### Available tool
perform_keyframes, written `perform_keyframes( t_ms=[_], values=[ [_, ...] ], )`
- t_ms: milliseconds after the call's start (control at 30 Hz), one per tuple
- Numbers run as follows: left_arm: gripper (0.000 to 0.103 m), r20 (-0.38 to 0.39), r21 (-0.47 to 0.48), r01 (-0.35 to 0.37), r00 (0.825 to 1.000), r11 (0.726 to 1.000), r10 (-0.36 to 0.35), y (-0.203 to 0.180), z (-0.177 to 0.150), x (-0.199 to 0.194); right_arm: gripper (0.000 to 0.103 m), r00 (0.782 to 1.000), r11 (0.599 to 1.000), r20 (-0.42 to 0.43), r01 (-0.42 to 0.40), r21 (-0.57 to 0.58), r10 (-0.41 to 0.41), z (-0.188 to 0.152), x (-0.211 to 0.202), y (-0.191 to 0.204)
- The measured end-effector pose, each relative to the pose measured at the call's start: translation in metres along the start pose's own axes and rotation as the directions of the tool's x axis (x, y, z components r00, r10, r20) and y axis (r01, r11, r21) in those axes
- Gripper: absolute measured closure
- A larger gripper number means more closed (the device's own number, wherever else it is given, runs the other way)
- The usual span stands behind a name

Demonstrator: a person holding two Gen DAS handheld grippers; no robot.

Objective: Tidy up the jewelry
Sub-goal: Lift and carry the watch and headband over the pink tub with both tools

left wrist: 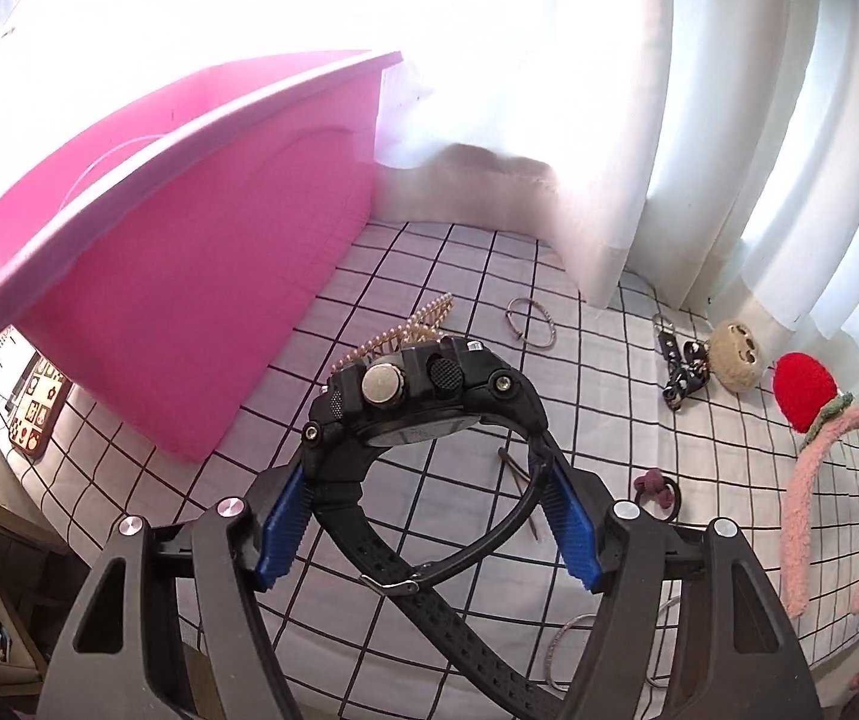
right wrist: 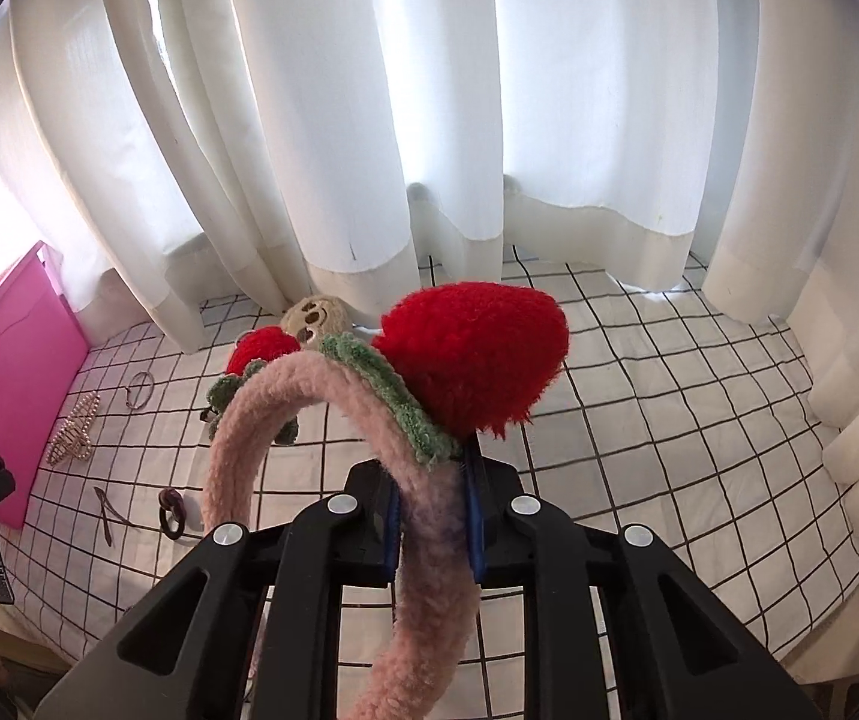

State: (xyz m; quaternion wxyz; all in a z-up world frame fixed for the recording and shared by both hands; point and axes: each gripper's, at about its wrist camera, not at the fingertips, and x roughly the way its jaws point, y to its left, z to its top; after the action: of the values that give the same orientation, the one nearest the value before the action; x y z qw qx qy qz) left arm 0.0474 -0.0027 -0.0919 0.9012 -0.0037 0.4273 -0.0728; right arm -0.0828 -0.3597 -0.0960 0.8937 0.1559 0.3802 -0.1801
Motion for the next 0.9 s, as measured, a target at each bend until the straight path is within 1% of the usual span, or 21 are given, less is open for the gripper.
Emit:
perform_keyframes(
  t_ms=[133,267,400,467,567,700,800,900],
  values=[
    [0.037,0.05,0.008,0.017,0.999,1.0,-0.017,-0.001,0.014,-0.029,0.087,0.997,0.998,0.056,-0.058,-0.031,0.059,0.024,-0.025,0.02],
    [0.036,0.103,0.006,0.04,0.994,0.999,-0.041,0.002,0.034,-0.06,0.087,0.984,0.988,0.103,-0.137,-0.07,0.143,0.049,-0.047,0.049],
    [0.036,0.17,0.007,0.04,0.985,0.999,-0.041,0.012,0.057,-0.088,0.087,0.961,0.968,0.143,-0.221,-0.118,0.237,0.075,-0.06,0.09],
    [0.036,0.205,0.006,0.034,0.978,0.999,-0.035,0.021,0.069,-0.102,0.087,0.945,0.953,0.157,-0.268,-0.143,0.289,0.087,-0.065,0.113],
    [0.036,0.253,-0.001,0.013,0.967,1.0,-0.013,0.04,0.087,-0.119,0.087,0.919,0.926,0.164,-0.327,-0.191,0.358,0.106,-0.067,0.152],
    [0.036,0.293,-0.045,-0.033,0.955,0.998,0.045,0.077,0.11,-0.131,0.087,0.883,0.878,0.143,-0.405,-0.254,0.448,0.127,-0.062,0.214],
    [0.036,0.3,-0.09,-0.083,0.948,0.992,0.106,0.11,0.123,-0.13,0.087,0.858,0.837,0.105,-0.453,-0.306,0.503,0.138,-0.055,0.264],
    [0.036,0.285,-0.14,-0.125,0.945,0.982,0.161,0.146,0.131,-0.129,0.087,0.842,0.799,0.056,-0.485,-0.354,0.536,0.145,-0.041,0.315]
  ],
)
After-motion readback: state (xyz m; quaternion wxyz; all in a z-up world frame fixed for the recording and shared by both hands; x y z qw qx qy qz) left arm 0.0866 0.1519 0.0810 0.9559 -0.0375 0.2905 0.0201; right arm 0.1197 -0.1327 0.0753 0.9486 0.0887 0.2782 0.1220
